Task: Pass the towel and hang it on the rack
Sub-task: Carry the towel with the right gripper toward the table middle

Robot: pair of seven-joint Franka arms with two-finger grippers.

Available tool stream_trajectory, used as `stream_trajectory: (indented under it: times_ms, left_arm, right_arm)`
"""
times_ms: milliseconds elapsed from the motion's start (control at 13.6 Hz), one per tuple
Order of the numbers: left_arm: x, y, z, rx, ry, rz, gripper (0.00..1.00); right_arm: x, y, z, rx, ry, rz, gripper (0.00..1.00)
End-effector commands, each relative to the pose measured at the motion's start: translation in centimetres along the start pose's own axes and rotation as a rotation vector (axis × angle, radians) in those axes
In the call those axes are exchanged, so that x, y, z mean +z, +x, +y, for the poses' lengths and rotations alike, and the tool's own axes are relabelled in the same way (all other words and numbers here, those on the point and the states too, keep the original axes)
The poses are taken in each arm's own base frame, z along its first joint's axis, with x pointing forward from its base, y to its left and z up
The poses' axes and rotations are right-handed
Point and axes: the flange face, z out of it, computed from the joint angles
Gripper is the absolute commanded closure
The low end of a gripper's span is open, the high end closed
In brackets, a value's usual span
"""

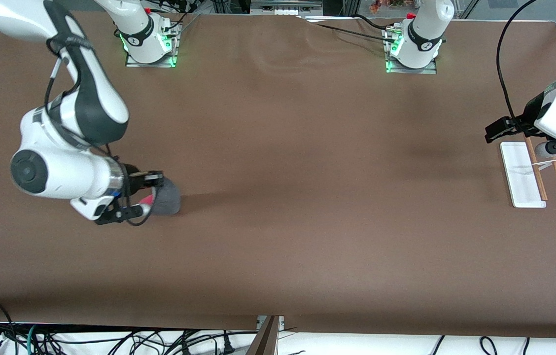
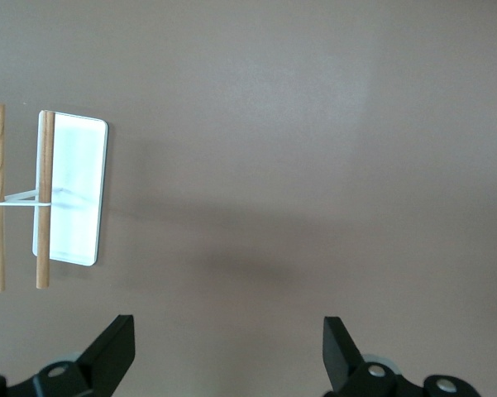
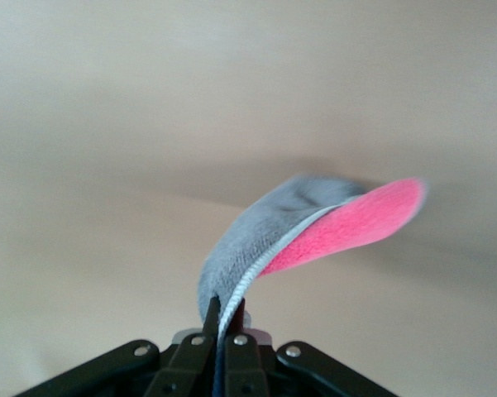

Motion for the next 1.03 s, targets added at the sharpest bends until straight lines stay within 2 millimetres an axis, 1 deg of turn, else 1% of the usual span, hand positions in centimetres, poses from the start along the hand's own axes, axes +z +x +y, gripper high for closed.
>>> stream_trajectory:
  times_ms: [0, 74, 294, 368, 441, 515, 662, 809, 957]
  left_arm:
    - [-0.3, 0.3, -0.1, -0.001, -0.016, 0.0, 0.0]
    - [-0.3, 0.3, -0.2, -0.002, -0.016, 0.0, 0.0]
    - [-0.3, 0.3, -0.2, -0.001, -0.016, 0.0, 0.0]
    - [-0.3, 0.3, -0.2, -0.002, -0.017, 0.001, 0.0]
    - [-0.3, 0.3, -0.2, -0.001, -0.016, 0.0, 0.0]
    - [-0.3, 0.3, -0.2, -0.001, -0.016, 0.0, 0.0]
    - [-0.3, 0.3, -0.6, -0.007, -0.017, 0.001, 0.0]
    - [-0.4, 0.3, -0.7, -0.008, -0.018, 0.002, 0.0]
    - [-0.3, 0.4, -1.1, -0.016, -0.019, 0.0, 0.0]
  right_arm:
    - [-0.8, -0.7, -7.0, -0.001, 0.006, 0.031, 1.0]
    - [-0.6, -1.2, -9.7, -0.035, -0.002, 0.048, 1.0]
    - [0.8, -3.0, -16.5, -0.14, -0.022, 0.075, 1.0]
    - [0.9, -3.7, -18.7, -0.18, -0.043, 0.093, 1.0]
    - [0.4, -4.4, -21.0, -0.219, -0.055, 0.121, 1.0]
    - [0.6, -5.3, -23.4, -0.247, -0.065, 0.132, 1.0]
    - [1.1, -6.2, -26.1, -0.214, -0.047, 0.162, 1.0]
    - [0.8, -7.1, -28.0, -0.191, -0.045, 0.182, 1.0]
    - [0.6, -8.2, -30.3, -0.123, -0.06, 0.222, 1.0]
